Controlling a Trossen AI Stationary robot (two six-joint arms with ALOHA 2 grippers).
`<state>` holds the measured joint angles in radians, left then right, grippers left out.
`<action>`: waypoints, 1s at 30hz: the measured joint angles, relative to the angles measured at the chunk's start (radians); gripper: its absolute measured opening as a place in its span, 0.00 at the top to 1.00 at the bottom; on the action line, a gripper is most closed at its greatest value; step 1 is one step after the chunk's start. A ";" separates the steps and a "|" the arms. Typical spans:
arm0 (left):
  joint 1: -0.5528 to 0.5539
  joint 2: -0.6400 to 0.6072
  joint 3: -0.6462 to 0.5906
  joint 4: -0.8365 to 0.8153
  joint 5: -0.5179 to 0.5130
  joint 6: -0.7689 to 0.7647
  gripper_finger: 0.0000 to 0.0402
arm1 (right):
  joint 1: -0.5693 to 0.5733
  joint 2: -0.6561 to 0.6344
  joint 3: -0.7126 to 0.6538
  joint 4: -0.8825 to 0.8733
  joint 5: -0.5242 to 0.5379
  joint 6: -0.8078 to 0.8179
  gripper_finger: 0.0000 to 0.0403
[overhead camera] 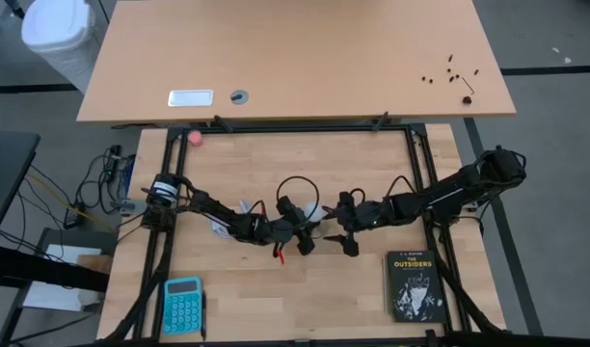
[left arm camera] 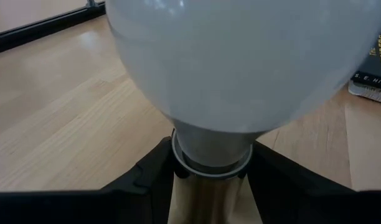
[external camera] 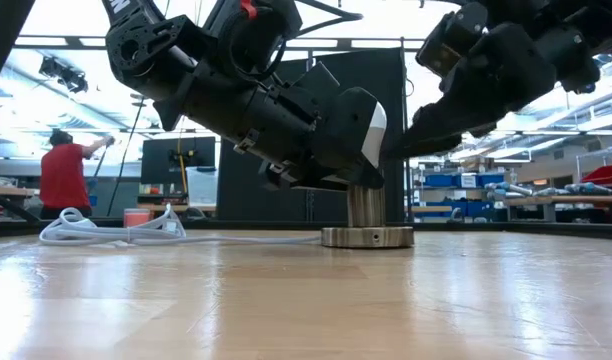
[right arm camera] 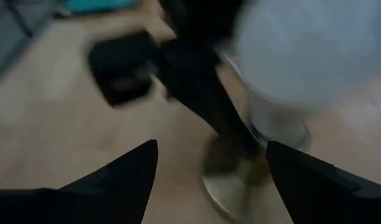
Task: Screw lightbulb
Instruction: Insert the white lightbulb into the silver lamp
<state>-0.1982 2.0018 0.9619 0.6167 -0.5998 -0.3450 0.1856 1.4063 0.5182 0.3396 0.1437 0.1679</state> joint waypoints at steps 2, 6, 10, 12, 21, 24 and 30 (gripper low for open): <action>0.000 0.000 0.000 0.000 0.001 0.000 0.56 | -0.020 0.001 0.000 -0.046 0.018 0.010 0.23; 0.000 0.000 0.000 0.000 0.017 0.000 0.56 | -0.043 0.002 0.000 -0.001 0.013 -0.012 0.23; 0.000 0.000 0.000 0.002 0.026 0.000 0.56 | -0.057 0.005 0.000 0.049 -0.015 -0.038 0.23; 0.000 0.000 0.000 0.002 0.028 0.000 0.56 | -0.060 0.017 0.000 0.056 -0.045 -0.038 0.23; -0.001 0.000 0.000 0.005 0.033 -0.005 0.56 | -0.038 0.064 0.001 0.078 -0.051 -0.033 0.24; 0.000 0.000 0.000 0.003 0.033 -0.008 0.56 | -0.035 0.056 0.001 0.067 -0.052 -0.031 0.25; -0.001 0.000 0.000 -0.005 0.033 -0.024 0.56 | -0.010 0.054 0.001 0.065 -0.064 -0.014 0.28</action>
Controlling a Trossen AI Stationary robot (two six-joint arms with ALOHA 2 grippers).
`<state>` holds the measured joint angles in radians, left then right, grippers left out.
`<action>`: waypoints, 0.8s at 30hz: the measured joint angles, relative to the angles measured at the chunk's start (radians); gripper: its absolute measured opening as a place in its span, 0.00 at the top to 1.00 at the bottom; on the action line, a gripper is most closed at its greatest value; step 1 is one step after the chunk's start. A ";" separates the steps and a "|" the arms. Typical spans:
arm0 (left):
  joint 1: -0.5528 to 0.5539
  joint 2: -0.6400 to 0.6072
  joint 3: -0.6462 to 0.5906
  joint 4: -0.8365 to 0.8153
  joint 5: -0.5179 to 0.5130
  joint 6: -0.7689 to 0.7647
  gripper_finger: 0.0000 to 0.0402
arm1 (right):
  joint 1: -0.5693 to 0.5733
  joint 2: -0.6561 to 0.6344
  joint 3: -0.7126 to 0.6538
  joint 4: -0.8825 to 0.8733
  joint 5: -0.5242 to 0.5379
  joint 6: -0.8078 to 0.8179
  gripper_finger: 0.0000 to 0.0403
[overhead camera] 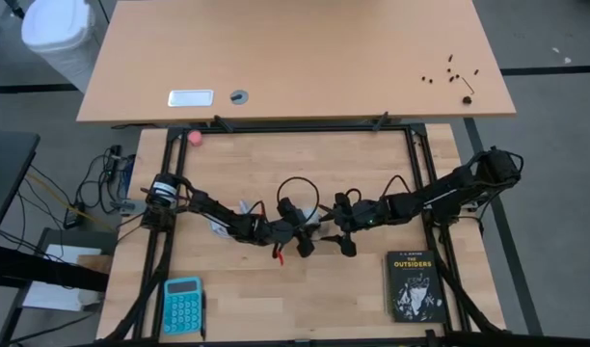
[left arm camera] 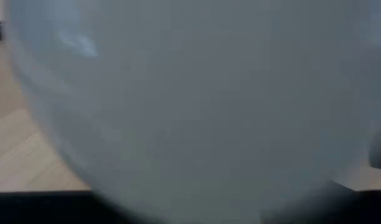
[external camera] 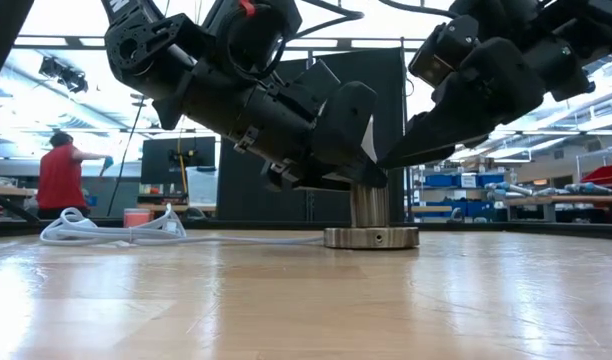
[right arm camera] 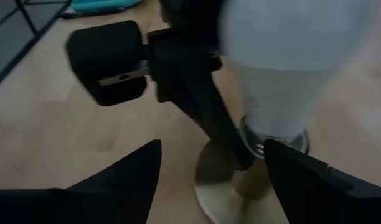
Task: Screw lightbulb
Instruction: Insert the white lightbulb into the silver lamp
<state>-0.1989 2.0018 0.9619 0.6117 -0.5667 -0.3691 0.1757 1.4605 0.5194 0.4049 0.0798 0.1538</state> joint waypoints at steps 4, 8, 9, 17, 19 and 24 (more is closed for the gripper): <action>-0.001 0.000 0.000 0.000 0.009 0.000 0.56 | 0.024 0.000 0.001 -0.010 -0.010 0.024 0.29; -0.001 0.000 0.000 -0.002 0.011 0.002 0.56 | 0.027 -0.002 0.002 -0.026 -0.013 0.054 0.28; -0.001 0.000 0.000 -0.002 0.012 0.003 0.56 | 0.027 -0.004 0.002 -0.028 -0.014 0.060 0.28; 0.001 0.000 0.000 -0.001 0.007 0.016 0.56 | 0.034 -0.121 -0.001 -0.181 0.037 0.107 0.30; 0.001 0.000 0.000 0.000 0.007 0.021 0.56 | 0.040 -0.148 -0.003 -0.217 0.068 0.109 0.30; 0.001 0.000 0.000 0.001 0.011 0.037 0.56 | 0.049 -0.196 -0.001 -0.238 0.124 0.117 0.30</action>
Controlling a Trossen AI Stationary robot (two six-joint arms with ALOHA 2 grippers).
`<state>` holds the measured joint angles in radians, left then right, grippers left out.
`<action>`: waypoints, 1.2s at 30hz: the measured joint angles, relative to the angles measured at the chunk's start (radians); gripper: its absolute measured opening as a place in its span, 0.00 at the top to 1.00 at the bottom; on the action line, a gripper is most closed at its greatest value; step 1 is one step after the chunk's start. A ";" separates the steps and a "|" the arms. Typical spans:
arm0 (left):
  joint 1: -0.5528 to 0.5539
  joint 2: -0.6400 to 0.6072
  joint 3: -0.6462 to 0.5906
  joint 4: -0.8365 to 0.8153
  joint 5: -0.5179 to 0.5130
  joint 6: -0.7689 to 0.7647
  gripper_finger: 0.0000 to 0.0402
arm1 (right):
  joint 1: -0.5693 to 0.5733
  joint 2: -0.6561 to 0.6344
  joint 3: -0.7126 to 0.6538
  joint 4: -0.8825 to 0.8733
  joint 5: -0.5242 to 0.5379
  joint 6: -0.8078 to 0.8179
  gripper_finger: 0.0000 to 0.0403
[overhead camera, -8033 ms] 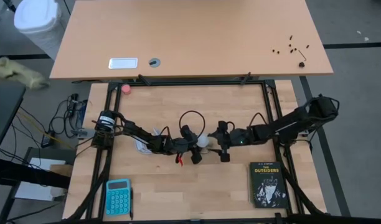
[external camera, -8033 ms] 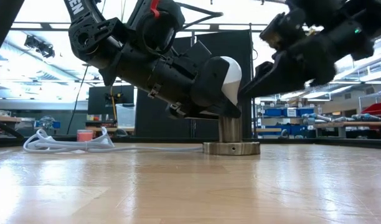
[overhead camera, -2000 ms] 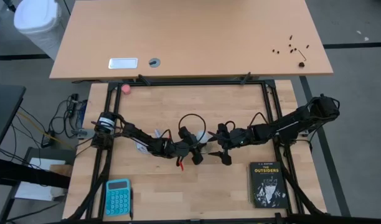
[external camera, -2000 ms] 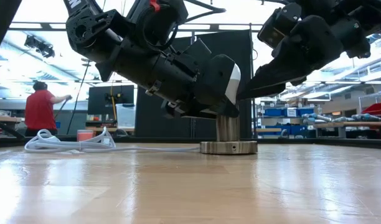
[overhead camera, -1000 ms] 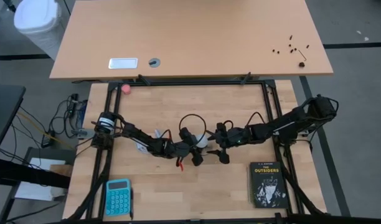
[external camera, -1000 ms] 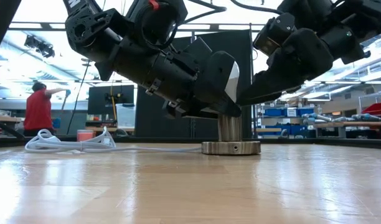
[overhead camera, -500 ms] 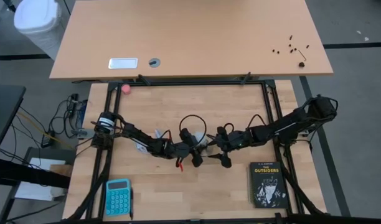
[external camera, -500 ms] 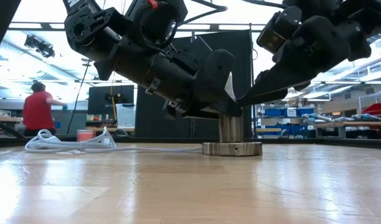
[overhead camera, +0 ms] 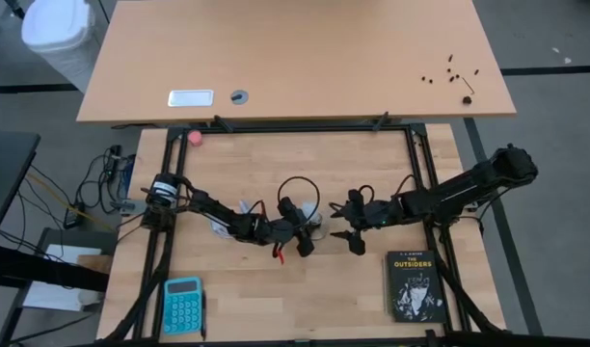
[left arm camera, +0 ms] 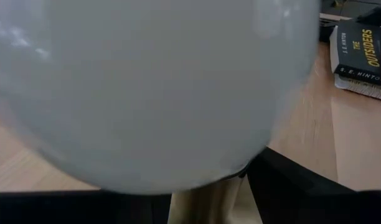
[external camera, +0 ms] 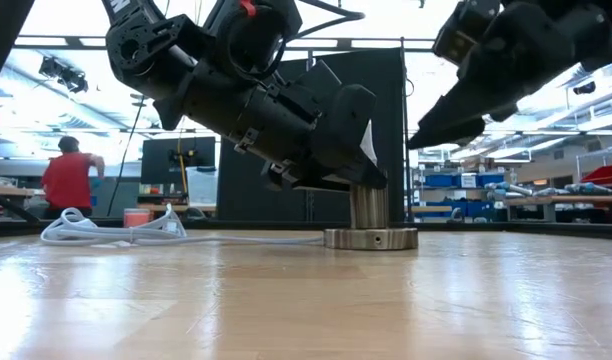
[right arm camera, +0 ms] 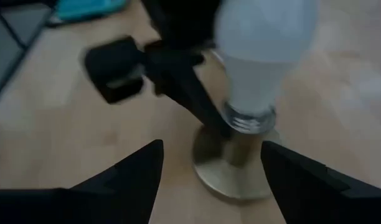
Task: Screw lightbulb
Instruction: Insert the white lightbulb into the silver lamp
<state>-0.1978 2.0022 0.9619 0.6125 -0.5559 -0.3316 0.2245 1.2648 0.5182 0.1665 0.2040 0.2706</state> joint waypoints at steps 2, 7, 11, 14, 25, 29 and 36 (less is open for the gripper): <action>0.000 0.001 0.000 0.000 0.000 0.003 0.56 | 0.002 -0.007 0.000 -0.014 0.021 0.009 0.30; 0.000 0.001 0.000 0.000 0.001 0.008 0.56 | 0.005 -0.008 0.000 -0.040 0.068 0.015 0.30; 0.000 0.001 0.000 0.002 0.001 0.012 0.56 | 0.004 -0.012 0.000 -0.038 0.087 0.015 0.30; 0.000 0.001 0.000 0.002 0.002 0.012 0.56 | 0.004 -0.025 0.000 -0.036 0.089 0.015 0.30; 0.000 0.001 0.000 0.002 0.003 0.012 0.56 | 0.002 -0.026 0.000 -0.031 0.094 -0.001 0.30; -0.001 0.001 0.000 0.002 0.003 0.012 0.56 | 0.002 -0.030 0.000 0.015 0.123 -0.018 0.30; -0.001 0.001 0.000 0.002 0.003 0.010 0.56 | 0.001 -0.022 0.000 0.026 0.162 -0.030 0.30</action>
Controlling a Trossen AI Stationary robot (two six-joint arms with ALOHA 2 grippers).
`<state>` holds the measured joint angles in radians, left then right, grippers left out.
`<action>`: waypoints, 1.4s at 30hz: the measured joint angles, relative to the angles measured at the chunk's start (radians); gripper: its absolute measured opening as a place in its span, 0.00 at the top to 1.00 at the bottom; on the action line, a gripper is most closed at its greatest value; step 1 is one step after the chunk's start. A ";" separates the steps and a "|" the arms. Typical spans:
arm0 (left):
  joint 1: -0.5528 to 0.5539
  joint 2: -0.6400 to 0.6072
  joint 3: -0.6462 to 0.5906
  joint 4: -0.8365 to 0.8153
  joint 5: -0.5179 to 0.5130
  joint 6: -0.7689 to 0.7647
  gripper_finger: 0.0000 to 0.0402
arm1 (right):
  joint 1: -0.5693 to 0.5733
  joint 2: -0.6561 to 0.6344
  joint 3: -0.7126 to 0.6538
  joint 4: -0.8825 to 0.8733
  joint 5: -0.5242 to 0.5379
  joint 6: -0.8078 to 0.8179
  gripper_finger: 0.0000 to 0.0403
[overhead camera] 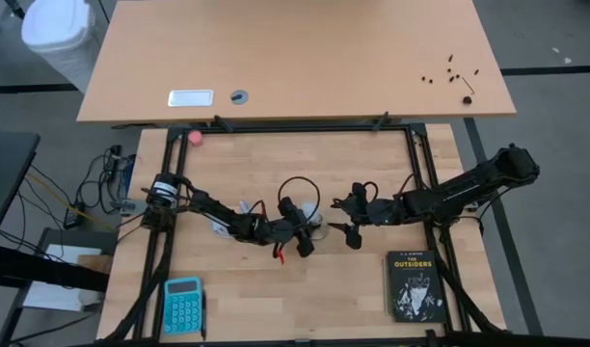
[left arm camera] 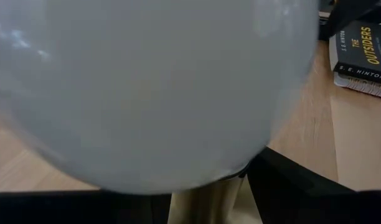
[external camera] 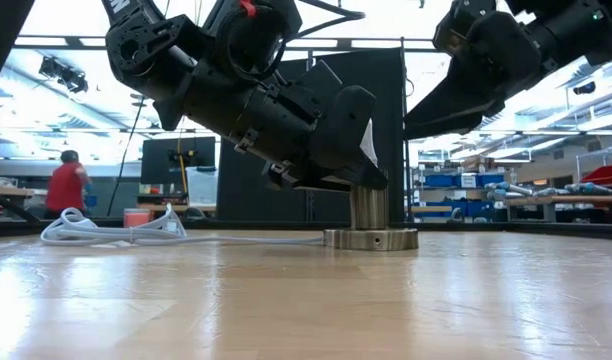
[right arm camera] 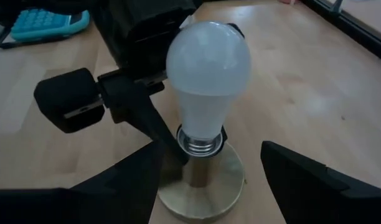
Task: Screw lightbulb
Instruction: Insert the white lightbulb into the silver lamp
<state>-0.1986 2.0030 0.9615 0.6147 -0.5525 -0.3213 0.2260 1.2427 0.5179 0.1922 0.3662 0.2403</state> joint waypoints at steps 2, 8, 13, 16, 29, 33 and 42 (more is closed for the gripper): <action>0.000 0.000 0.000 0.000 0.001 0.002 0.56 | 0.000 0.000 0.000 0.013 0.001 -0.006 0.30; 0.000 0.000 0.000 0.003 0.034 0.042 0.56 | -0.034 0.012 0.000 0.034 -0.052 0.007 0.26; 0.000 0.000 0.000 0.005 0.053 0.097 0.56 | -0.105 0.093 0.001 0.117 -0.219 -0.020 0.20; 0.000 0.000 0.000 0.006 0.068 0.123 0.56 | -0.124 0.151 0.001 0.199 -0.253 -0.069 0.17; 0.000 0.000 0.000 0.007 0.076 0.136 0.56 | -0.183 0.335 0.001 0.506 -0.364 -0.133 0.16; 0.000 0.000 0.000 0.008 0.075 0.135 0.56 | -0.183 0.357 0.001 0.562 -0.364 -0.146 0.19; 0.000 0.000 0.000 0.003 0.076 0.134 0.56 | -0.182 0.353 0.001 0.577 -0.361 -0.164 0.39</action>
<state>-0.1986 2.0029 0.9615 0.6177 -0.4767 -0.1872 0.0438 1.5959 0.5190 0.7695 0.0048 0.0767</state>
